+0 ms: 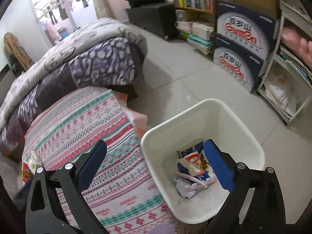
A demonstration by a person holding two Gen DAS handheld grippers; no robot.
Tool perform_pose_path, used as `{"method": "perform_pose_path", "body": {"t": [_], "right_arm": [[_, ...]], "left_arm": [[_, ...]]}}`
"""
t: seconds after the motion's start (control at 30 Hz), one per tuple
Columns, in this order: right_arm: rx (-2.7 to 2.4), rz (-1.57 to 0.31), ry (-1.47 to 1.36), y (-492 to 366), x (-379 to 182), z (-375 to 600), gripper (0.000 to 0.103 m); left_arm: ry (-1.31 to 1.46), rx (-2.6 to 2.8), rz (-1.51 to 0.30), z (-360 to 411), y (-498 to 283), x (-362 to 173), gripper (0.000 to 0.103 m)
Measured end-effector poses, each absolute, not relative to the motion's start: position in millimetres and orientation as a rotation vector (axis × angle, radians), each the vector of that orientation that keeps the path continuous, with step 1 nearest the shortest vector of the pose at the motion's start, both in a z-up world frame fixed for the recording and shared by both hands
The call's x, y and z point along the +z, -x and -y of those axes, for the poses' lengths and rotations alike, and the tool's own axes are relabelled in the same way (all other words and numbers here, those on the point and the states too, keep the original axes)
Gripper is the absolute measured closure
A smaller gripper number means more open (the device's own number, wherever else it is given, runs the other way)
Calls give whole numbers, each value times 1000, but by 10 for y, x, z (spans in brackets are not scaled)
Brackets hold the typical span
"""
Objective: Collect trash
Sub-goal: 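Grasp the red noodle carton with the left tool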
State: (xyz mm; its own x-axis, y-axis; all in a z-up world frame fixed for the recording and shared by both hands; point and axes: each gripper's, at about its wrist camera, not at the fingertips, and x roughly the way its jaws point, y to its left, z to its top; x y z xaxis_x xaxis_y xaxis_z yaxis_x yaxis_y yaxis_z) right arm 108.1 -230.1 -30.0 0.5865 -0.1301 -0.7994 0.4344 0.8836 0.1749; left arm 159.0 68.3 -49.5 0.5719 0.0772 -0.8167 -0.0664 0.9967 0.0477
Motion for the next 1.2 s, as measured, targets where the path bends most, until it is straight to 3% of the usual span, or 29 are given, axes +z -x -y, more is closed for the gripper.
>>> {"method": "perform_pose_path", "body": {"t": [0.37,0.83,1.0,1.2], "right_arm": [[-315,-922,-283,-1257,-453,1997,7],[28,-946,-60,-1620,-665,865,7],[156,-953,-53,-1814,-764,318,7],[285,-954,18,-2032,-811,-347,7]], "left_arm": [[-42,317,-1050,-2155,-2147,-655,23],[-175,183,-1143,-2566,-2442,-1084,24],[-69,123,-1156,-2728,-2464,-1126,46],[53,127,-1101,-2914,-2406,-949,52]]}}
